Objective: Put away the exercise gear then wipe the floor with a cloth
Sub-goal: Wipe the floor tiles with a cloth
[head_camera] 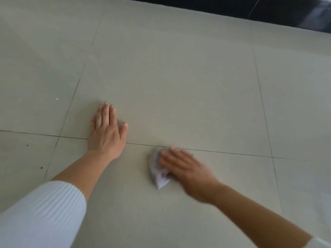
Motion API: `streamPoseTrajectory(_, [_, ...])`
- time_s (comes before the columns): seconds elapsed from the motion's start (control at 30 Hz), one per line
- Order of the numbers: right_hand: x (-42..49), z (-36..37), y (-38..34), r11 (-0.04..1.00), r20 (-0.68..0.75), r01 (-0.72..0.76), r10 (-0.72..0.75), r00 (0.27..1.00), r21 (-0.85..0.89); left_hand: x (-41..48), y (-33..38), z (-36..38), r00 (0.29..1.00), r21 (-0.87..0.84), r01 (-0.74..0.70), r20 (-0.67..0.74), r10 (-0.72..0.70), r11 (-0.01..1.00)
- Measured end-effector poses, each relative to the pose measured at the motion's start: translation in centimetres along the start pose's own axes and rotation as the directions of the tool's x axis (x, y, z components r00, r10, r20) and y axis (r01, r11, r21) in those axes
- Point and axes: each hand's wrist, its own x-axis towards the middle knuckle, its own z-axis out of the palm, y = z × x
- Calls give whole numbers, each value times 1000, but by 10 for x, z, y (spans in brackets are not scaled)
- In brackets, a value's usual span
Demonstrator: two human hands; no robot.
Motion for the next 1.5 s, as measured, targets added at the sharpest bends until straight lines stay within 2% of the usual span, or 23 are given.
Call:
streamPoseTrajectory(0.07, [-15, -14, 35, 967, -89, -253, 251, 964, -20, -20, 5, 4, 999, -6, -48, -9, 48, 999])
streamPoseTrajectory(0.1, [-22, -22, 49, 921, -105, -389, 384, 917, -26, -30, 7, 5, 998, -11, -62, -12, 62, 998])
streamPoseTrajectory(0.2, [-38, -41, 69, 665, -99, -744, 745, 659, 54, -61, 15, 10, 999, -61, -34, -4, 33, 998])
streamPoseTrajectory(0.27, [-35, -44, 66, 525, -87, -842, 851, 518, 124, -86, 20, 14, 999, -79, -15, 28, 18, 997])
streamPoseTrajectory(0.3, [-29, -42, 58, 504, -62, -848, 863, 501, 162, -98, 21, 15, 999, -76, -25, 41, 28, 997])
streamPoseTrajectory(0.33, [-22, -37, 47, 520, -43, -832, 852, 522, 196, -109, 20, 17, 998, -68, -42, 52, 45, 997])
streamPoseTrajectory(0.37, [-14, -30, 31, 575, -49, -788, 813, 580, 221, -116, 19, 17, 996, -58, -59, 62, 63, 997])
streamPoseTrajectory(0.47, [-2, -6, -29, 810, -145, -556, 582, 800, 183, -121, 13, 16, 993, -27, -85, 74, 87, 996])
streamPoseTrajectory(0.57, [-11, 15, -83, 951, -31, -290, 295, 955, 107, -119, 15, 11, 993, -26, -93, 66, 94, 995])
streamPoseTrajectory(0.63, [-23, 19, -98, 994, 33, -107, 106, 994, 33, -120, 18, 10, 993, -42, -77, 84, 81, 996])
streamPoseTrajectory(0.7, [-35, 19, -87, 999, 58, 9, -7, 998, -31, -121, 19, 10, 993, -47, -71, 87, 75, 996])
streamPoseTrajectory(0.77, [-46, 16, -65, 996, 60, 57, -53, 997, -74, -122, 19, 10, 992, -37, -80, 97, 84, 996])
streamPoseTrajectory(0.83, [-61, 9, -42, 995, 36, 9, -6, 999, -98, -123, 16, 11, 989, -15, -97, 109, 98, 995])
streamPoseTrajectory(0.9, [-81, 0, -23, 985, 9, -146, 147, 989, -91, -124, 11, 9, 987, 8, -118, 113, 117, 993])
streamPoseTrajectory(1.0, [-109, -9, 5, 905, -39, -424, 423, 906, -38, -128, 2, 8, 982, 31, -156, 110, 152, 987])
streamPoseTrajectory(1.13, [-132, -25, 32, 686, -43, -726, 725, 688, -41, -132, -5, 8, 979, 19, -161, 126, 157, 987])
streamPoseTrajectory(1.27, [-112, -28, 30, 481, -81, -876, 875, 478, 29, -133, -1, 9, 984, -6, -138, 117, 138, 990])
streamPoseTrajectory(1.3, [-101, -27, 22, 453, -60, -890, 891, 450, 59, -133, 1, 9, 985, -10, -133, 113, 133, 991])
streamPoseTrajectory(1.33, [-90, -24, 12, 482, -46, -873, 876, 480, 69, -134, 2, 9, 986, -9, -127, 106, 127, 992])
streamPoseTrajectory(1.37, [-81, -20, -1, 577, -53, -816, 817, 575, 41, -135, 3, 10, 987, -11, -121, 104, 121, 993])
streamPoseTrajectory(1.43, [-67, -12, -32, 816, -43, -574, 573, 819, -67, -135, 6, 10, 988, -21, -109, 108, 110, 994])
streamPoseTrajectory(1.47, [-60, -8, -49, 888, -15, -450, 451, 893, -97, -136, 5, 10, 989, -29, -103, 105, 105, 994])
streamPoseTrajectory(1.5, [-56, -3, -62, 929, 9, -356, 359, 933, -101, -136, 5, 10, 989, -35, -106, 101, 109, 994])
